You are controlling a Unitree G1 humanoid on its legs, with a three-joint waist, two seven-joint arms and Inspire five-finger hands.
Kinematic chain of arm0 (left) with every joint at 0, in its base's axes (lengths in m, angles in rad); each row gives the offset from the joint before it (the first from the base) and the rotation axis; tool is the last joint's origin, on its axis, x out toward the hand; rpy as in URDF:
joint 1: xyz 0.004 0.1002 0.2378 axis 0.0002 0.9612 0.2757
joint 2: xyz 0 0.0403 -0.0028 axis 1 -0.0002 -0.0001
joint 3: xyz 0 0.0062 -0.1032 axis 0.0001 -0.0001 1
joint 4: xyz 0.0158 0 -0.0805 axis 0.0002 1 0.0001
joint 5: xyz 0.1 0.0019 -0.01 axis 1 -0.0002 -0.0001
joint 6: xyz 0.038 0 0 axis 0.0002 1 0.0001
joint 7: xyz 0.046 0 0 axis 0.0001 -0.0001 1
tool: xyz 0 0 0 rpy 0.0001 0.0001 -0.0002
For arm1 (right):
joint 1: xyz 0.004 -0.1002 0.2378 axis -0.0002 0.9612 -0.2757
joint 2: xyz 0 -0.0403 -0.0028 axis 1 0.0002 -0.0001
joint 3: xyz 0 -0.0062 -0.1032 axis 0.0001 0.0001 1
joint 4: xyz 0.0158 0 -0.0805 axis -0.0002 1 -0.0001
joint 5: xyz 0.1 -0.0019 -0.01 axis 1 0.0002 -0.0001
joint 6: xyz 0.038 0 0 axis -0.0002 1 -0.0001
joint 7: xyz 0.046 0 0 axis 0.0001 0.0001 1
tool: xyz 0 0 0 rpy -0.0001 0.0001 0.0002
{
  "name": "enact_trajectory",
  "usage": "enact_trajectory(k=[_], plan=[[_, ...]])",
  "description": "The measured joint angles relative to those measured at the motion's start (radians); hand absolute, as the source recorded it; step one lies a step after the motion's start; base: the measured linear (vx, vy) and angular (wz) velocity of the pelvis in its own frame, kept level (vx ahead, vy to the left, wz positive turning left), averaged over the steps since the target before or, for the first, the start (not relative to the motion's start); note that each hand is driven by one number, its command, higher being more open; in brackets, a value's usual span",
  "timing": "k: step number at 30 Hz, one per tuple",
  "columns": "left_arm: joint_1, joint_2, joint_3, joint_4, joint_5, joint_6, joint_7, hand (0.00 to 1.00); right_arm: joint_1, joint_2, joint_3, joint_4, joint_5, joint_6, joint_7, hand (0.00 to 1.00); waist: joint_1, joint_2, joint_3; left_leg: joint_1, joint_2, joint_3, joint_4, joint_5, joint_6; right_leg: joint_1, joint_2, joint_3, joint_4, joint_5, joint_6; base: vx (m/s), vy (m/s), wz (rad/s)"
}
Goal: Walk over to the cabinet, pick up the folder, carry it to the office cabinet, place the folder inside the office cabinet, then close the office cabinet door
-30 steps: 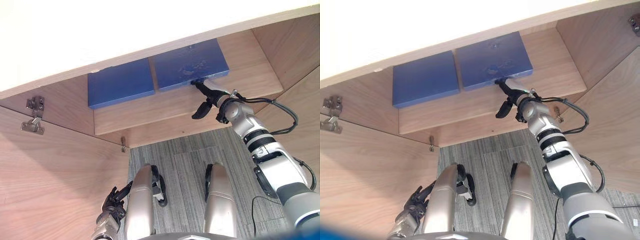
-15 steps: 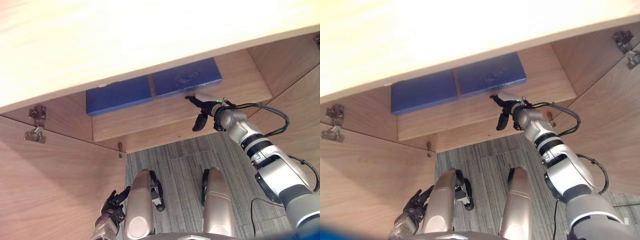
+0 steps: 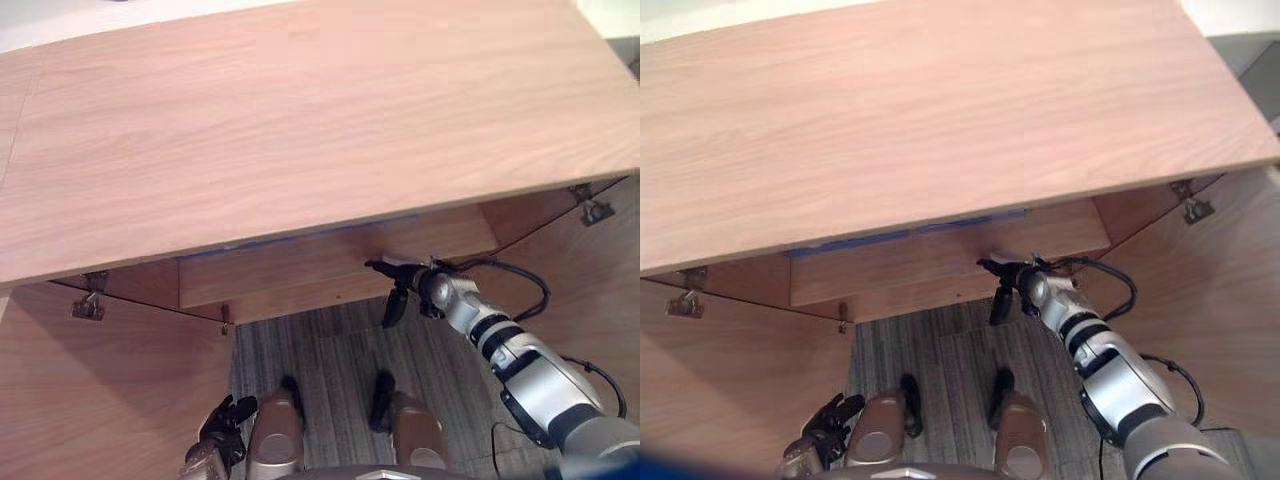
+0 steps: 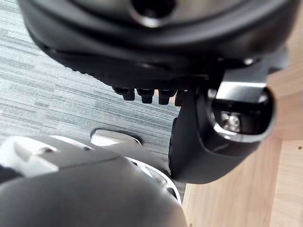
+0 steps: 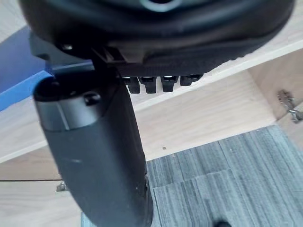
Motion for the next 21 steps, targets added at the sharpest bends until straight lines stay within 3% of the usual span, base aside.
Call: enact_trajectory(k=[3, 5, 8, 9, 12, 16, 18, 19, 20, 21], plan=[[0.012, 0.001, 0.009, -0.001, 0.039, -0.001, -0.009, 1.00, 0.101, -0.006, -0.047, -0.004, 0.076, -0.004, 0.004, 1.00, -0.001, -0.003, -0.026, 0.016, 0.012, -0.034, 0.046, -0.001, 0.000, 0.075, 0.033, 0.011, -0.092, 0.041, -0.003, 0.02, 0.014, -0.18], [0.023, -0.005, 0.014, 0.000, 0.079, -0.006, -0.016, 1.00, 0.194, -0.008, -0.112, -0.010, 0.124, -0.019, -0.002, 1.00, -0.010, -0.001, -0.054, 0.029, -0.008, -0.118, 0.076, -0.014, -0.014, 0.101, 0.046, 0.048, -0.128, 0.065, 0.005, -0.03, 0.056, -0.44], [0.042, -0.026, 0.021, 0.005, 0.125, -0.009, -0.018, 1.00, 0.308, -0.007, -0.226, -0.017, 0.169, -0.028, -0.027, 1.00, -0.037, 0.035, -0.095, 0.061, -0.022, -0.220, 0.042, -0.080, -0.026, 0.100, 0.071, 0.099, -0.170, 0.103, 0.018, -0.05, 0.163, -0.56], [0.042, -0.024, 0.020, 0.009, 0.140, -0.009, -0.024, 1.00, 0.369, 0.006, -0.302, -0.016, 0.190, -0.027, -0.043, 1.00, -0.054, 0.032, -0.107, 0.078, -0.033, -0.219, -0.002, -0.088, -0.015, 0.100, 0.067, 0.118, -0.197, 0.126, 0.026, -0.06, 0.207, -0.51], [0.040, -0.009, 0.020, 0.037, 0.147, -0.006, -0.017, 1.00, 0.523, 0.079, -0.480, -0.011, 0.270, -0.017, -0.111, 1.00, -0.090, 0.000, -0.147, 0.083, -0.062, -0.169, -0.032, -0.076, 0.004, 0.077, 0.049, 0.176, -0.238, 0.167, 0.039, -0.11, 0.154, -0.48], [0.028, 0.000, 0.020, 0.048, 0.183, -0.002, 0.016, 1.00, 0.628, 0.153, -0.571, 0.033, 0.354, 0.011, -0.178, 1.00, -0.116, -0.026, -0.162, 0.117, -0.086, -0.073, -0.070, -0.053, 0.027, 0.040, 0.039, 0.249, -0.249, 0.220, 0.050, -0.09, 0.064, -0.77], [-0.001, -0.016, 0.022, 0.049, 0.186, -0.003, 0.024, 1.00, 0.669, 0.180, -0.577, 0.046, 0.390, 0.018, -0.197, 1.00, -0.115, -0.026, -0.162, 0.133, -0.089, -0.016, -0.066, -0.041, 0.048, -0.001, 0.053, 0.211, -0.241, 0.311, 0.036, -0.18, 0.045, -1.20], [-0.009, -0.025, 0.023, 0.050, 0.186, -0.004, 0.029, 1.00, 0.668, 0.196, -0.583, 0.046, 0.394, 0.018, -0.203, 1.00, -0.106, -0.017, -0.162, 0.137, -0.067, 0.018, -0.078, -0.030, 0.066, -0.001, 0.056, 0.183, -0.286, 0.376, 0.046, -0.22, -0.018, -1.50], [-0.008, -0.042, 0.022, 0.045, 0.186, -0.016, 0.034, 1.00, 0.675, 0.222, -0.598, 0.056, 0.423, 0.019, -0.208, 1.00, -0.104, -0.013, -0.158, 0.179, -0.059, 0.080, -0.120, -0.022, 0.063, -0.010, 0.040, 0.069, -0.201, 0.305, -0.008, -0.17, -0.021, -1.26], [-0.008, -0.047, 0.021, 0.044, 0.186, -0.023, 0.036, 1.00, 0.683, 0.237, -0.621, 0.061, 0.425, 0.021, -0.210, 1.00, -0.108, -0.017, -0.158, 0.193, -0.061, 0.104, -0.129, -0.014, 0.065, -0.015, 0.012, 0.018, -0.108, 0.234, -0.047, -0.18, -0.003, -1.04]])
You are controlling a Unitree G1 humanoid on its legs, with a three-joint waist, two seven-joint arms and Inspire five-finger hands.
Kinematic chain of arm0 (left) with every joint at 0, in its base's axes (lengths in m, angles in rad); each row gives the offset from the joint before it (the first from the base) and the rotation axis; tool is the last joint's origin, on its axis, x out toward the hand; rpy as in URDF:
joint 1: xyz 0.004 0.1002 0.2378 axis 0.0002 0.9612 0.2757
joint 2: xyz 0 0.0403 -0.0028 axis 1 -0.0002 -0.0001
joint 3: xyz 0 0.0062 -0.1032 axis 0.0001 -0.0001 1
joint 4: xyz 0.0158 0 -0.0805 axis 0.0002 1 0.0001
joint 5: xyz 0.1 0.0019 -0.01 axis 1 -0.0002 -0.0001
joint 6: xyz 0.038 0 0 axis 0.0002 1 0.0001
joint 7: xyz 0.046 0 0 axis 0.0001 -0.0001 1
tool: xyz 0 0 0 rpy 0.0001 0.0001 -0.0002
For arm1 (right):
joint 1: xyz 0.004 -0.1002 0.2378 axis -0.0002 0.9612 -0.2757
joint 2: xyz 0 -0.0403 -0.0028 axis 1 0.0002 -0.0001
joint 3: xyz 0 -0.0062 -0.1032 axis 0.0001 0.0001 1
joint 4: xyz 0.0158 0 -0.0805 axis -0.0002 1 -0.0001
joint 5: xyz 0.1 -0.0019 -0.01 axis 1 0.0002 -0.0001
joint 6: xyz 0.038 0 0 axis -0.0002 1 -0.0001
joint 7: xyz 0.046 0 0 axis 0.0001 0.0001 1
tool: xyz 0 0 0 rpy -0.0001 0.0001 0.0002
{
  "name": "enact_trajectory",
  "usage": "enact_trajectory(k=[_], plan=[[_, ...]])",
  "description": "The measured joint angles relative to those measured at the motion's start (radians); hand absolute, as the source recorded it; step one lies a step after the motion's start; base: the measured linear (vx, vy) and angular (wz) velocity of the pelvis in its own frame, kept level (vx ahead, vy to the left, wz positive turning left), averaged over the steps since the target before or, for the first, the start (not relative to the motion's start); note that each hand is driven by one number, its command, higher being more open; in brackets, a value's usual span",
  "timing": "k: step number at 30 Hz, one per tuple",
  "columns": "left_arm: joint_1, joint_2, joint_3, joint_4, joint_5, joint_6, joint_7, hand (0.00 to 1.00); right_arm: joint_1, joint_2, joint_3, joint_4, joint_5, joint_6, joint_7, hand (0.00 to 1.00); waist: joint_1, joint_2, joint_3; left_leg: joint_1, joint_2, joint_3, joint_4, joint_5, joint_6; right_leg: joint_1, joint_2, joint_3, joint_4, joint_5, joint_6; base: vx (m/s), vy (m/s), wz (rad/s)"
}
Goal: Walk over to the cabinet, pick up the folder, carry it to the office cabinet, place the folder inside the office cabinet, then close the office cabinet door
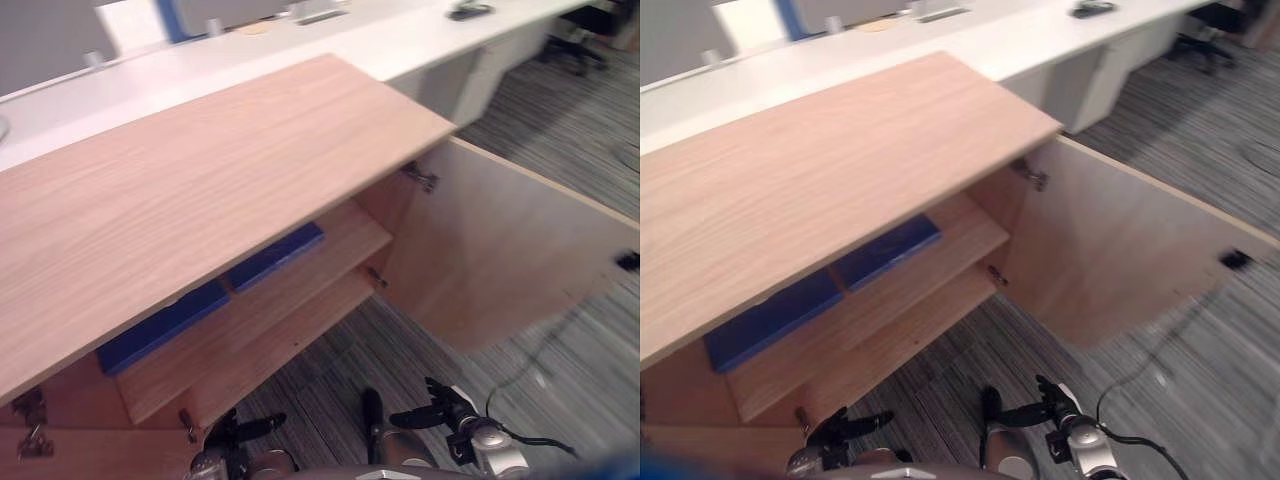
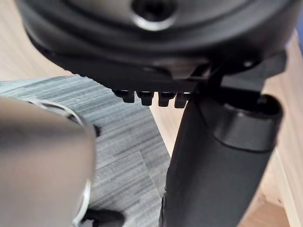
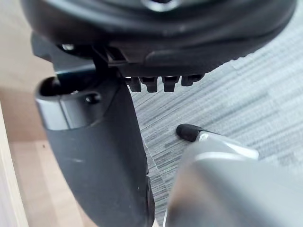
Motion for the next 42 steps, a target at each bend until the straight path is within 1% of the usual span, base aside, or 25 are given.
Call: enact_trajectory(k=[1, 2, 3, 4, 5, 6, 7, 8, 9, 10, 11, 12, 14, 15, 17, 20, 22, 24, 27, 30, 31, 33, 36, 38, 42], plan=[[0.001, -0.006, -0.001, -0.003, 0.000, -0.003, 0.007, 1.00, 0.018, 0.015, -0.021, 0.004, 0.013, -0.001, -0.012, 1.00, -0.003, 0.014, -0.004, 0.018, 0.008, 0.024, -0.014, 0.013, -0.004, 0.002, -0.045, -0.054, 0.142, -0.113, -0.016, -0.15, -0.005, -0.75], [0.011, -0.020, -0.001, 0.001, 0.000, -0.002, 0.012, 1.00, 0.031, 0.015, -0.055, 0.015, 0.040, -0.006, -0.018, 1.00, -0.006, 0.025, -0.015, 0.035, 0.020, 0.050, -0.035, 0.031, -0.013, 0.016, -0.088, -0.078, 0.227, -0.171, -0.007, -0.14, -0.037, -0.70], [0.016, -0.024, -0.001, 0.006, 0.000, -0.001, 0.014, 1.00, 0.038, 0.016, -0.070, 0.017, 0.043, -0.009, -0.021, 1.00, -0.006, 0.028, -0.023, 0.038, 0.028, 0.061, -0.047, 0.041, -0.020, 0.028, -0.108, -0.084, 0.244, -0.183, -0.005, -0.11, -0.143, -0.75], [0.030, -0.019, -0.002, 0.008, 0.001, 0.000, 0.018, 1.00, 0.047, 0.025, -0.105, 0.029, 0.043, -0.013, -0.035, 1.00, -0.006, 0.013, -0.036, 0.053, 0.032, 0.080, -0.092, 0.068, -0.038, 0.072, -0.149, -0.083, 0.237, -0.199, 0.018, -0.06, -0.218, -0.58], [0.039, -0.004, 0.002, 0.011, -0.005, 0.004, 0.018, 1.00, 0.054, 0.037, -0.135, 0.039, 0.044, -0.013, -0.042, 1.00, -0.009, -0.013, -0.049, 0.056, 0.023, 0.083, -0.117, 0.080, -0.065, 0.105, -0.164, -0.071, 0.175, -0.198, 0.070, -0.05, -0.260, -0.50], [0.039, 0.013, -0.001, 0.014, 0.001, 0.005, 0.018, 1.00, 0.063, 0.047, -0.156, 0.043, 0.046, -0.013, -0.048, 1.00, -0.010, -0.036, -0.057, 0.056, 0.009, 0.072, -0.136, 0.090, -0.085, 0.127, -0.153, -0.050, 0.108, -0.217, 0.126, -0.01, -0.252, -0.61], [0.033, 0.010, -0.006, 0.026, 0.011, 0.004, 0.022, 1.00, 0.066, 0.038, -0.206, 0.053, 0.050, -0.012, -0.060, 1.00, -0.003, -0.023, -0.054, 0.072, 0.003, 0.015, -0.194, 0.111, -0.102, 0.153, -0.097, -0.034, 0.003, -0.197, 0.120, -0.01, -0.191, -0.75], [0.039, 0.005, -0.018, 0.031, 0.025, 0.004, 0.023, 1.00, 0.066, 0.027, -0.231, 0.053, 0.071, -0.013, -0.066, 1.00, -0.003, -0.004, -0.058, 0.087, 0.007, -0.016, -0.227, 0.126, -0.089, 0.157, -0.058, -0.017, -0.028, -0.176, 0.099, -0.01, -0.147, -0.91], [0.041, 0.006, -0.025, 0.032, 0.035, 0.003, 0.022, 1.00, 0.067, 0.024, -0.247, 0.054, 0.077, -0.012, -0.070, 1.00, -0.002, 0.003, -0.059, 0.100, 0.015, -0.021, -0.246, 0.144, -0.090, 0.156, -0.035, -0.002, -0.037, -0.169, 0.089, -0.01, -0.095, -0.76], [0.041, 0.007, -0.036, 0.034, 0.050, 0.003, 0.023, 1.00, 0.072, 0.018, -0.264, 0.054, 0.088, -0.014, -0.078, 1.00, -0.007, 0.007, -0.062, 0.119, 0.033, -0.006, -0.260, 0.152, -0.096, 0.156, -0.007, 0.016, -0.044, -0.164, 0.080, -0.02, -0.121, -0.73], [0.039, 0.006, -0.054, 0.034, 0.071, 0.001, 0.022, 1.00, 0.082, 0.008, -0.285, 0.054, 0.115, -0.015, -0.084, 1.00, -0.010, 0.007, -0.064, 0.134, 0.052, 0.007, -0.267, 0.155, -0.102, 0.159, 0.019, 0.028, -0.048, -0.163, 0.069, -0.03, -0.167, -0.59], [0.036, 0.004, -0.071, 0.034, 0.079, -0.001, 0.017, 1.00, 0.090, 0.000, -0.304, 0.054, 0.115, -0.015, -0.090, 1.00, -0.018, 0.005, -0.065, 0.136, 0.063, 0.013, -0.266, 0.155, -0.104, 0.163, 0.033, 0.033, -0.053, -0.161, 0.063, -0.03, -0.170, -0.39], [0.033, -0.003, -0.080, 0.033, 0.079, -0.001, 0.014, 1.00, 0.095, -0.007, -0.366, 0.050, 0.117, -0.016, -0.108, 1.00, -0.034, 0.000, -0.075, 0.140, 0.080, 0.025, -0.268, 0.155, -0.112, 0.166, 0.057, 0.047, -0.074, -0.155, 0.054, -0.01, -0.096, -0.25], [0.027, -0.003, -0.082, 0.033, 0.079, -0.001, 0.016, 1.00, 0.100, -0.009, -0.400, 0.039, 0.118, -0.016, -0.119, 1.00, -0.036, -0.004, -0.077, 0.139, 0.082, 0.027, -0.269, 0.155, -0.112, 0.166, 0.065, 0.050, -0.082, -0.147, 0.047, 0.01, -0.037, -0.16], [0.022, -0.003, -0.104, 0.028, 0.079, -0.001, 0.018, 1.00, 0.109, -0.012, -0.437, 0.004, 0.118, -0.016, -0.143, 1.00, -0.036, -0.004, -0.079, 0.138, 0.081, 0.026, -0.274, 0.157, -0.116, 0.165, 0.066, 0.052, -0.084, -0.145, 0.047, 0.03, 0.003, -0.03], [0.028, -0.002, -0.126, 0.020, 0.079, -0.003, 0.022, 1.00, 0.106, -0.020, -0.444, -0.086, 0.118, -0.016, -0.181, 1.00, -0.037, 0.008, -0.089, 0.136, 0.070, 0.022, -0.284, 0.160, -0.120, 0.163, 0.057, 0.052, -0.088, -0.144, 0.049, 0.04, 0.038, 0.03], [0.043, 0.000, -0.150, 0.007, 0.079, -0.007, 0.026, 1.00, 0.083, -0.031, -0.460, -0.135, 0.118, -0.017, -0.194, 1.00, -0.037, 0.019, -0.100, 0.133, 0.062, 0.018, -0.287, 0.160, -0.120, 0.162, 0.050, 0.052, -0.091, -0.143, 0.050, 0.04, 0.049, 0.06], [0.054, 0.003, -0.160, 0.001, 0.099, -0.011, 0.026, 1.00, 0.028, -0.056, -0.477, -0.171, 0.118, -0.020, -0.229, 1.00, -0.035, 0.033, -0.110, 0.131, 0.053, 0.006, -0.292, 0.163, -0.116, 0.163, 0.041, 0.047, -0.093, -0.142, 0.052, 0.02, 0.044, 0.11], [0.064, 0.008, -0.164, 0.001, 0.118, -0.017, 0.025, 1.00, -0.028, -0.087, -0.477, -0.196, 0.118, -0.022, -0.253, 1.00, -0.031, 0.039, -0.114, 0.129, 0.047, -0.014, -0.299, 0.168, -0.110, 0.173, 0.034, 0.031, -0.098, -0.140, 0.053, -0.02, 0.012, 0.20], [0.070, 0.016, -0.178, -0.002, 0.118, -0.021, 0.020, 1.00, -0.106, -0.135, -0.478, -0.192, 0.157, -0.037, -0.276, 1.00, -0.030, 0.040, -0.115, 0.111, 0.040, -0.054, -0.306, 0.182, -0.106, 0.180, 0.022, -0.001, -0.107, -0.136, 0.056, -0.05, 0.001, 0.37], [0.073, 0.018, -0.177, -0.006, 0.117, -0.021, 0.019, 1.00, -0.162, -0.168, -0.477, -0.174, 0.162, -0.044, -0.283, 1.00, -0.027, 0.042, -0.116, 0.103, 0.036, -0.069, -0.313, 0.193, -0.103, 0.181, 0.018, -0.015, -0.114, -0.129, 0.055, -0.06, 0.006, 0.26], [0.074, 0.024, -0.177, -0.006, 0.117, -0.021, 0.018, 1.00, -0.206, -0.189, -0.474, -0.152, 0.169, -0.049, -0.290, 1.00, -0.024, 0.042, -0.116, 0.101, 0.034, -0.074, -0.318, 0.200, -0.102, 0.181, 0.016, -0.019, -0.116, -0.126, 0.054, -0.06, 0.008, 0.16], [0.080, 0.030, -0.174, -0.006, 0.114, -0.022, 0.018, 1.00, -0.298, -0.251, -0.462, -0.092, 0.196, -0.056, -0.297, 1.00, -0.015, 0.045, -0.117, 0.096, 0.029, -0.100, -0.321, 0.210, -0.099, 0.188, 0.008, -0.040, -0.117, -0.123, 0.054, -0.07, 0.011, 0.21], [0.087, 0.039, -0.173, -0.006, 0.105, -0.022, 0.019, 1.00, -0.361, -0.301, -0.410, -0.042, 0.206, -0.059, -0.300, 1.00, -0.001, 0.049, -0.118, 0.090, 0.028, -0.113, -0.322, 0.215, -0.097, 0.189, 0.006, -0.048, -0.119, -0.119, 0.053, -0.07, 0.018, 0.12], [0.097, 0.045, -0.173, -0.006, 0.095, -0.022, 0.020, 1.00, -0.473, -0.348, -0.330, 0.049, 0.239, -0.060, -0.292, 1.00, 0.001, 0.055, -0.115, 0.072, 0.028, -0.152, -0.329, 0.235, -0.096, 0.190, 0.002, -0.086, -0.124, -0.115, 0.051, -0.04, 0.004, 0.26]])
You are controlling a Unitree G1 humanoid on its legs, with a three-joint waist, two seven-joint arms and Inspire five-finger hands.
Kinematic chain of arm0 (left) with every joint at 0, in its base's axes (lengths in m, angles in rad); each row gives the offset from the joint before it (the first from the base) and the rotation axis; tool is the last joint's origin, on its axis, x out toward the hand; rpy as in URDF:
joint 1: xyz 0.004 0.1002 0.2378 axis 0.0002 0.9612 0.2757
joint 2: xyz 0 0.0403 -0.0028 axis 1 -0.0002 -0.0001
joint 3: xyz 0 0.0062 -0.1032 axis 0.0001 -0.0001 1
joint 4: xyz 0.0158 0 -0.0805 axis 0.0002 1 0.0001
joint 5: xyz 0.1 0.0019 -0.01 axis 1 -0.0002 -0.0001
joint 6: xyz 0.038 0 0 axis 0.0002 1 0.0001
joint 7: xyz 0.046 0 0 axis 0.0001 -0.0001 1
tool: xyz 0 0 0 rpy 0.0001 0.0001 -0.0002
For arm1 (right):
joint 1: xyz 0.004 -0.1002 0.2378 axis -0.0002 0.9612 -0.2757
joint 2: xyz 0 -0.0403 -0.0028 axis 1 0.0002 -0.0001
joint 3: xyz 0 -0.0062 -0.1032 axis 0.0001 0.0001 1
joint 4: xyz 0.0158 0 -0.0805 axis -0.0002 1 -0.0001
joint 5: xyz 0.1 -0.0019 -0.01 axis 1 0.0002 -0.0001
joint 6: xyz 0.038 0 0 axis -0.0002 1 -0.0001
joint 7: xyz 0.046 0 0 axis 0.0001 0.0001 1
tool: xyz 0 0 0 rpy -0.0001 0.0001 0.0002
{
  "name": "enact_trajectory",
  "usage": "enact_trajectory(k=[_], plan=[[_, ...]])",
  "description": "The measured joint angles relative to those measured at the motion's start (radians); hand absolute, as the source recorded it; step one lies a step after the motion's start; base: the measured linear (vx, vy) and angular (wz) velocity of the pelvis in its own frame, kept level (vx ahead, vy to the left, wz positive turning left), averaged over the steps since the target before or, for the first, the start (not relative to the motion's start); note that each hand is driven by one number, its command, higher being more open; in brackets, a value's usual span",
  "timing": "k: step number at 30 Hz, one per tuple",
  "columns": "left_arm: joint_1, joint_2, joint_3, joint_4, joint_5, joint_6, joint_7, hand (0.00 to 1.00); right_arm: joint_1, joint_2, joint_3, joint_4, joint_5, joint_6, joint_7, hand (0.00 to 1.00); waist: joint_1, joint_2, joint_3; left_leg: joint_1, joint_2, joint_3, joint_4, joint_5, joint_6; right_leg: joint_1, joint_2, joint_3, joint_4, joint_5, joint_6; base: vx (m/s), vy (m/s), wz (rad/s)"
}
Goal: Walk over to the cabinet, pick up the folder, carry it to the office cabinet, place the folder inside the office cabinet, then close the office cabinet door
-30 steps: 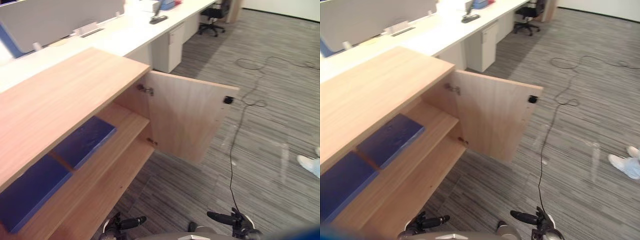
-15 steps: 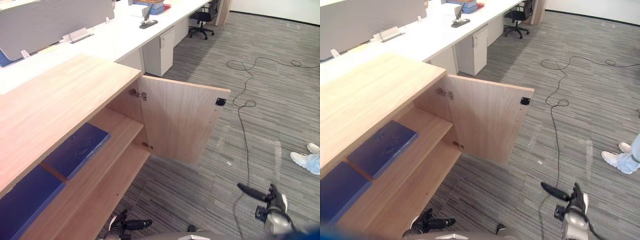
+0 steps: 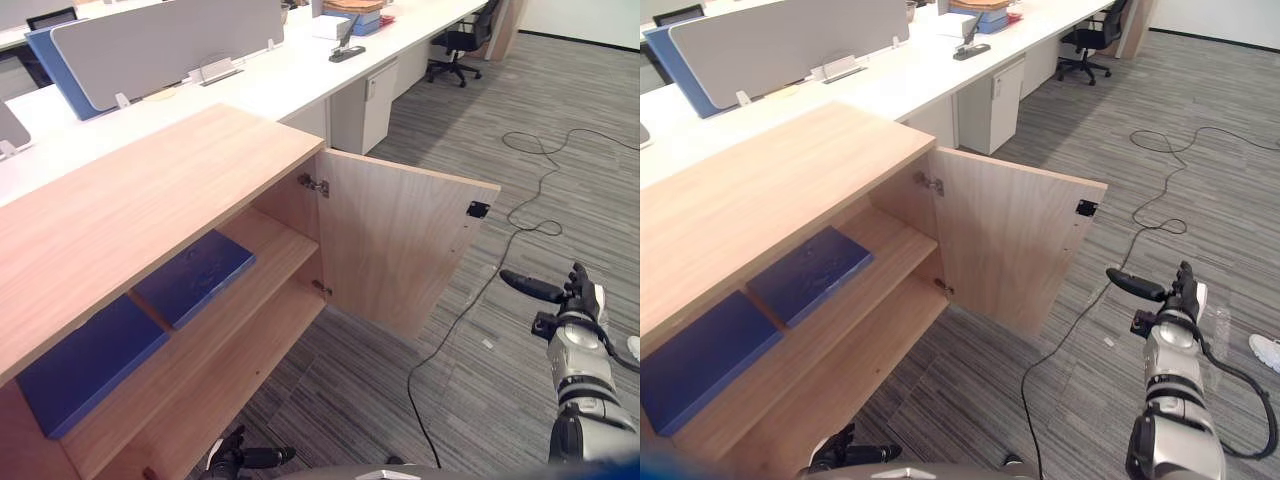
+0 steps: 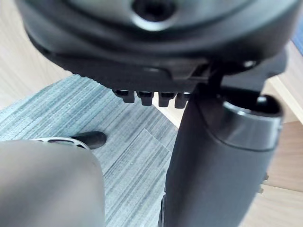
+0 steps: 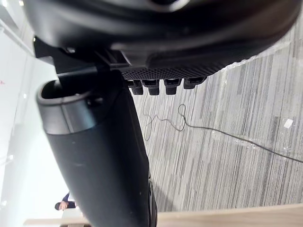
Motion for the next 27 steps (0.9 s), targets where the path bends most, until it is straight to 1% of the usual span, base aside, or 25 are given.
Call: enact_trajectory(k=[4, 6, 9, 11, 13, 16, 19, 20, 26, 27], plan=[[0.000, -0.001, 0.000, -0.001, -0.020, -0.001, 0.000, 1.00, -0.121, -0.015, 0.061, 0.079, 0.033, -0.001, 0.020, 1.00, 0.005, 0.013, 0.022, -0.012, 0.001, -0.037, 0.000, 0.013, 0.001, 0.018, -0.001, -0.036, -0.016, 0.007, -0.004, -0.03, 0.011, 0.29], [0.000, -0.002, -0.001, -0.001, -0.021, -0.002, -0.001, 1.00, -0.190, -0.025, 0.099, 0.131, 0.048, -0.001, 0.033, 1.00, 0.019, 0.021, 0.030, -0.023, 0.002, -0.061, 0.000, 0.018, 0.001, 0.029, 0.000, -0.059, -0.030, 0.012, -0.005, -0.04, 0.015, 0.29], [0.009, -0.002, 0.000, -0.001, -0.042, -0.004, 0.000, 1.00, -0.278, -0.025, 0.139, 0.174, 0.095, -0.002, 0.048, 1.00, 0.025, 0.025, 0.049, -0.041, 0.002, -0.089, 0.000, 0.026, 0.000, 0.030, -0.001, -0.085, -0.036, 0.013, -0.007, -0.01, 0.012, 0.27], [0.014, -0.002, 0.003, -0.002, -0.060, -0.004, -0.001, 1.00, -0.327, -0.026, 0.141, 0.207, 0.133, -0.001, 0.049, 1.00, 0.029, 0.025, 0.062, -0.049, 0.002, -0.102, 0.000, 0.029, -0.001, 0.032, -0.001, -0.096, -0.037, 0.014, -0.008, -0.01, 0.010, 0.18], [0.025, -0.006, 0.022, -0.002, -0.066, -0.004, -0.001, 1.00, -0.347, -0.045, 0.151, 0.233, 0.152, -0.001, 0.045, 1.00, 0.035, 0.024, 0.065, -0.057, 0.002, -0.109, 0.001, 0.030, -0.001, 0.032, -0.001, -0.104, -0.041, 0.015, -0.009, 0.00, 0.016, 0.13], [0.028, -0.008, 0.036, -0.003, -0.088, -0.006, -0.003, 1.00, -0.364, -0.071, 0.208, 0.257, 0.158, -0.001, 0.047, 1.00, 0.034, 0.024, 0.074, -0.065, 0.002, -0.117, 0.009, 0.030, -0.001, 0.034, -0.001, -0.112, -0.043, 0.016, -0.011, 0.00, 0.016, 0.08], [0.028, -0.015, 0.046, -0.005, -0.096, -0.007, -0.003, 1.00, -0.412, -0.093, 0.246, 0.312, 0.158, 0.001, 0.062, 1.00, 0.026, 0.033, 0.084, -0.075, 0.002, -0.126, 0.017, 0.032, -0.002, 0.039, -0.001, -0.119, -0.045, 0.019, -0.013, -0.05, 0.011, 0.09], [0.028, -0.023, 0.067, -0.006, -0.098, -0.007, -0.003, 1.00, -0.422, -0.103, 0.249, 0.321, 0.157, 0.002, 0.065, 1.00, 0.022, 0.039, 0.097, -0.070, 0.004, -0.137, 0.018, 0.035, -0.004, 0.055, 0.002, -0.131, -0.058, 0.023, -0.014, -0.08, -0.003, 0.16], [0.028, -0.041, 0.107, -0.024, -0.108, -0.008, -0.002, 1.00, -0.460, -0.148, 0.248, 0.321, 0.150, 0.002, 0.079, 1.00, 0.021, 0.066, 0.140, -0.078, 0.017, -0.163, 0.016, 0.055, -0.010, 0.065, 0.019, -0.154, -0.078, 0.037, -0.021, -0.05, -0.016, 0.12], [0.028, -0.041, 0.109, -0.026, -0.108, -0.008, -0.002, 1.00, -0.461, -0.152, 0.248, 0.321, 0.148, 0.002, 0.081, 1.00, 0.021, 0.067, 0.141, -0.079, 0.019, -0.164, 0.016, 0.056, -0.011, 0.065, 0.021, -0.156, -0.079, 0.037, -0.022, -0.03, -0.022, 0.07]])
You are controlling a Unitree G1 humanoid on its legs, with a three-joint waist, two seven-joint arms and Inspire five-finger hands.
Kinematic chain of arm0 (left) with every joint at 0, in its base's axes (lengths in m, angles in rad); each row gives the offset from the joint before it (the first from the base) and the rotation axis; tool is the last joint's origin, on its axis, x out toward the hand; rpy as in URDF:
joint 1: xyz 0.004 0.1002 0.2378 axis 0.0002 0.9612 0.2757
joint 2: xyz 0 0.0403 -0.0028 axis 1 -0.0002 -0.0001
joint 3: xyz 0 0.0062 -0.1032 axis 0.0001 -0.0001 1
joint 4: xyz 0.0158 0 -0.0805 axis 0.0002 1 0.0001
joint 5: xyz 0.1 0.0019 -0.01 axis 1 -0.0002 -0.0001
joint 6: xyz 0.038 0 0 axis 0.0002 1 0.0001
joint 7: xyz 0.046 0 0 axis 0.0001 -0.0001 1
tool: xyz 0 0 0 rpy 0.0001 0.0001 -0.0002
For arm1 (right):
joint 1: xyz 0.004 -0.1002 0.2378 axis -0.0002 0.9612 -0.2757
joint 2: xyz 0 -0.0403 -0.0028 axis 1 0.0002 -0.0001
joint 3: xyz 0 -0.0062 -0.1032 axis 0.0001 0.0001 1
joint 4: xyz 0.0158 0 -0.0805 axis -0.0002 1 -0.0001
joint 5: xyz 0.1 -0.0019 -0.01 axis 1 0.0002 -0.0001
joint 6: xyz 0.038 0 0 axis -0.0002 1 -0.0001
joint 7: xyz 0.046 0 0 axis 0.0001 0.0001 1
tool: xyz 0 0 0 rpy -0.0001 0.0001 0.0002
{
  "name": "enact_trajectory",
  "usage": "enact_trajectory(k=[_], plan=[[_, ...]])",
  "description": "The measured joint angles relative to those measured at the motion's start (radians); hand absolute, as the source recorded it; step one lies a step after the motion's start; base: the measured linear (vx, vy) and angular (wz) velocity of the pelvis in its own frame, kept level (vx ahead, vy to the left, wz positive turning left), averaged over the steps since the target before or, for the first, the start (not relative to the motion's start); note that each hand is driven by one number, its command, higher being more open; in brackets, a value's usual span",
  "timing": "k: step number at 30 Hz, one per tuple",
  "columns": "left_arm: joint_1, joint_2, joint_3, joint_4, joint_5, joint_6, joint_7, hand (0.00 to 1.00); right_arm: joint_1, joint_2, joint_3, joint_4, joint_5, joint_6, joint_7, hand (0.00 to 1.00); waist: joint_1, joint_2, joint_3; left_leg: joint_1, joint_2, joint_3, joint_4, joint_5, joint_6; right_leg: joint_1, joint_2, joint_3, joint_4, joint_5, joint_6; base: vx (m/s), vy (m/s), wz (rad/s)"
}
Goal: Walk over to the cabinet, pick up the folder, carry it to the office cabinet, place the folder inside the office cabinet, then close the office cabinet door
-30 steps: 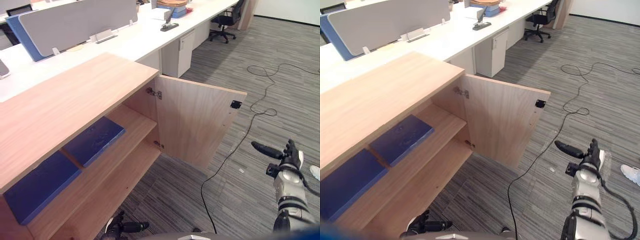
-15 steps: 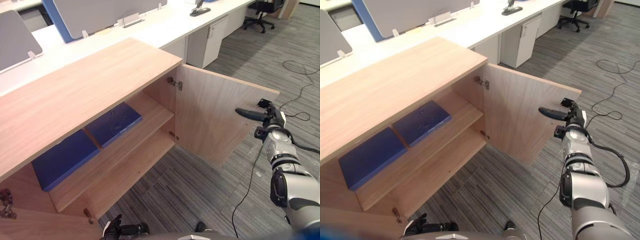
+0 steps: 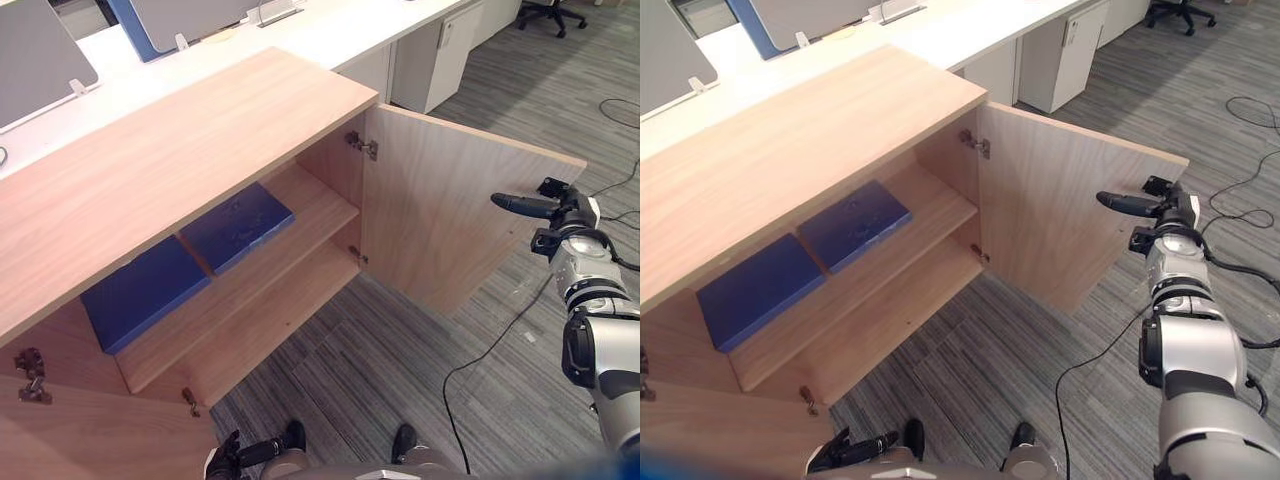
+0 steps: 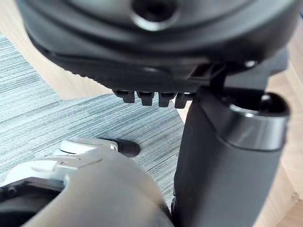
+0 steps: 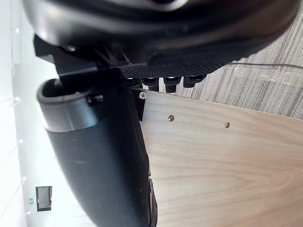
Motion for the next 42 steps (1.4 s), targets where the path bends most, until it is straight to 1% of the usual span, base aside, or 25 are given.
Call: enact_trajectory(k=[2, 6, 8, 15, 18, 21, 25, 27, 28, 29, 30, 31, 32, 33, 34, 35, 36, 37, 38, 40, 41, 42], plan=[[0.000, 0.000, 0.004, -0.004, 0.000, 0.000, 0.000, 1.00, -0.010, -0.016, 0.000, 0.001, -0.011, 0.000, 0.012, 1.00, 0.000, 0.004, 0.002, -0.002, 0.002, -0.005, -0.003, 0.004, -0.002, 0.000, 0.002, -0.007, -0.002, 0.000, -0.001, 0.00, -0.011, 0.07], [0.002, 0.000, 0.014, -0.008, 0.002, 0.000, 0.000, 1.00, -0.019, -0.053, -0.001, 0.013, -0.089, 0.000, 0.020, 1.00, 0.001, 0.004, 0.002, -0.005, -0.001, -0.015, -0.007, 0.007, -0.002, 0.003, 0.000, -0.017, -0.003, 0.001, -0.001, 0.01, 0.008, 0.07], [0.004, 0.002, 0.028, -0.008, 0.002, 0.000, 0.002, 1.00, -0.042, -0.056, -0.003, 0.028, -0.112, 0.002, 0.015, 1.00, 0.000, 0.004, 0.002, -0.005, -0.001, -0.016, -0.008, 0.007, -0.002, 0.004, 0.000, -0.018, -0.004, 0.001, -0.001, 0.00, 0.008, 0.03], [0.008, 0.004, 0.035, -0.027, -0.001, -0.003, 0.010, 1.00, -0.053, -0.060, 0.000, 0.035, -0.118, 0.002, 0.008, 1.00, 0.002, 0.009, 0.007, 0.000, -0.001, -0.022, -0.006, 0.010, -0.004, 0.014, 0.000, -0.024, -0.004, 0.000, -0.001, -0.01, 0.012, 0.02], [0.015, 0.004, 0.035, -0.052, -0.021, -0.014, 0.020, 1.00, -0.053, -0.060, 0.005, 0.032, -0.118, 0.002, 0.009, 1.00, 0.004, 0.014, 0.011, 0.001, -0.001, -0.023, -0.002, 0.010, -0.004, 0.016, 0.000, -0.025, -0.004, 0.000, -0.001, 0.00, 0.000, 0.00], [0.014, 0.005, 0.035, -0.057, -0.028, -0.027, 0.029, 1.00, -0.051, -0.060, 0.027, 0.013, -0.117, 0.002, 0.009, 1.00, 0.004, 0.022, 0.018, 0.001, -0.001, -0.021, 0.002, 0.010, -0.004, 0.016, 0.000, -0.022, -0.004, 0.000, -0.001, 0.00, 0.004, -0.01], [0.013, 0.005, 0.035, -0.057, -0.028, -0.033, 0.029, 1.00, -0.037, -0.073, 0.101, -0.010, -0.119, 0.001, 0.020, 1.00, 0.003, 0.025, 0.021, 0.000, 0.003, -0.016, 0.011, 0.010, -0.005, 0.016, 0.004, -0.017, -0.002, -0.002, -0.003, -0.01, 0.004, -0.05], [0.015, 0.005, 0.035, -0.057, -0.028, -0.033, 0.029, 1.00, 0.023, -0.101, 0.213, -0.089, -0.132, 0.001, 0.040, 1.00, 0.003, 0.025, 0.021, 0.001, 0.008, -0.011, 0.014, 0.009, -0.006, 0.014, 0.009, -0.012, 0.000, -0.008, -0.004, -0.01, -0.003, -0.07], [0.017, 0.005, 0.035, -0.057, -0.028, -0.033, 0.028, 1.00, 0.040, -0.112, 0.246, -0.115, -0.141, 0.001, 0.047, 1.00, 0.003, 0.025, 0.021, 0.001, 0.011, -0.007, 0.015, 0.009, -0.006, 0.012, 0.011, -0.007, 0.001, -0.011, -0.008, -0.02, -0.002, -0.24], [0.021, 0.005, 0.035, -0.057, -0.028, -0.034, 0.028, 1.00, 0.079, -0.143, 0.330, -0.191, -0.161, 0.002, 0.074, 1.00, 0.003, 0.025, 0.021, 0.002, 0.018, 0.010, 0.019, 0.009, -0.006, 0.001, 0.016, 0.010, 0.010, -0.014, -0.012, -0.02, -0.008, -0.33], [0.023, 0.006, 0.035, -0.056, -0.027, -0.033, 0.026, 1.00, 0.111, -0.167, 0.383, -0.255, -0.161, 0.003, 0.088, 1.00, 0.002, 0.025, 0.020, 0.003, 0.023, 0.018, 0.022, 0.009, -0.006, -0.006, 0.019, 0.020, 0.013, -0.015, -0.013, -0.02, -0.007, -0.36], [0.025, 0.006, 0.035, -0.056, -0.027, -0.033, 0.025, 1.00, 0.134, -0.183, 0.411, -0.300, -0.159, 0.003, 0.103, 1.00, 0.001, 0.024, 0.020, 0.003, 0.026, 0.026, 0.027, 0.009, -0.006, -0.008, 0.022, 0.027, 0.014, -0.015, -0.014, -0.02, -0.029, -0.36], [0.033, 0.006, 0.035, -0.056, -0.027, -0.034, 0.022, 1.00, 0.188, -0.214, 0.462, -0.397, -0.155, 0.004, 0.131, 1.00, -0.001, 0.022, 0.017, 0.004, 0.030, 0.038, 0.040, 0.009, -0.005, -0.013, 0.027, 0.043, 0.016, -0.018, -0.018, -0.02, -0.034, -0.32], [0.038, 0.006, 0.035, -0.056, -0.027, -0.034, 0.022, 1.00, 0.216, -0.229, 0.484, -0.448, -0.145, 0.004, 0.149, 1.00, -0.003, 0.021, 0.015, 0.003, 0.032, 0.041, 0.047, 0.009, -0.005, -0.015, 0.030, 0.050, 0.018, -0.019, -0.020, -0.03, -0.061, -0.41], [0.047, 0.005, 0.035, -0.055, -0.027, -0.034, 0.022, 1.00, 0.278, -0.264, 0.531, -0.559, -0.128, 0.004, 0.180, 1.00, -0.006, 0.020, 0.007, -0.002, 0.039, 0.051, 0.059, 0.009, -0.005, -0.017, 0.037, 0.066, 0.016, -0.022, -0.023, -0.02, -0.069, -0.39], [0.053, 0.005, 0.041, -0.052, -0.027, -0.034, 0.023, 1.00, 0.340, -0.303, 0.576, -0.670, -0.075, 0.004, 0.222, 1.00, -0.009, 0.018, -0.001, -0.008, 0.047, 0.067, 0.079, 0.009, -0.004, -0.017, 0.047, 0.081, 0.006, -0.022, -0.023, -0.01, -0.075, -0.36], [0.056, 0.004, 0.044, -0.052, -0.027, -0.034, 0.025, 1.00, 0.372, -0.320, 0.598, -0.725, -0.056, 0.004, 0.240, 1.00, -0.010, 0.016, -0.009, -0.014, 0.052, 0.070, 0.089, 0.010, -0.004, -0.017, 0.054, 0.090, 0.000, -0.022, -0.023, 0.01, -0.089, -0.28], [0.061, 0.004, 0.053, -0.052, -0.026, -0.034, 0.031, 1.00, 0.433, -0.347, 0.645, -0.831, -0.003, 0.005, 0.286, 1.00, -0.014, 0.012, -0.025, -0.021, 0.062, 0.070, 0.102, 0.011, -0.003, -0.017, 0.066, 0.099, -0.010, -0.022, -0.023, 0.03, -0.095, -0.20], [0.063, 0.002, 0.068, -0.051, -0.024, -0.034, 0.032, 1.00, 0.485, -0.372, 0.700, -0.947, 0.067, 0.007, 0.340, 1.00, -0.017, 0.007, -0.037, -0.021, 0.070, 0.069, 0.105, 0.017, 0.006, -0.016, 0.077, 0.103, -0.015, -0.023, -0.034, 0.04, -0.093, -0.16], [0.062, 0.002, 0.086, -0.051, -0.014, -0.035, 0.033, 1.00, 0.530, -0.386, 0.766, -1.092, 0.130, 0.007, 0.410, 1.00, -0.021, 0.001, -0.052, -0.021, 0.078, 0.068, 0.103, 0.026, 0.018, -0.015, 0.082, 0.104, -0.019, -0.026, -0.044, 0.05, -0.068, -0.05], [0.061, 0.001, 0.104, -0.051, 0.003, -0.037, 0.037, 1.00, 0.561, -0.384, 0.817, -1.182, 0.169, 0.009, 0.448, 1.00, -0.020, -0.007, -0.064, -0.022, 0.086, 0.066, 0.103, 0.028, 0.020, -0.013, 0.092, 0.101, -0.019, -0.033, -0.054, 0.09, -0.072, 0.11], [0.056, 0.001, 0.114, -0.051, 0.013, -0.038, 0.043, 1.00, 0.593, -0.356, 0.847, -1.240, 0.203, 0.008, 0.510, 1.00, -0.016, -0.008, -0.075, -0.020, 0.092, 0.063, 0.104, 0.029, 0.021, -0.008, 0.099, 0.092, -0.016, -0.038, -0.064, 0.09, -0.061, 0.18]])
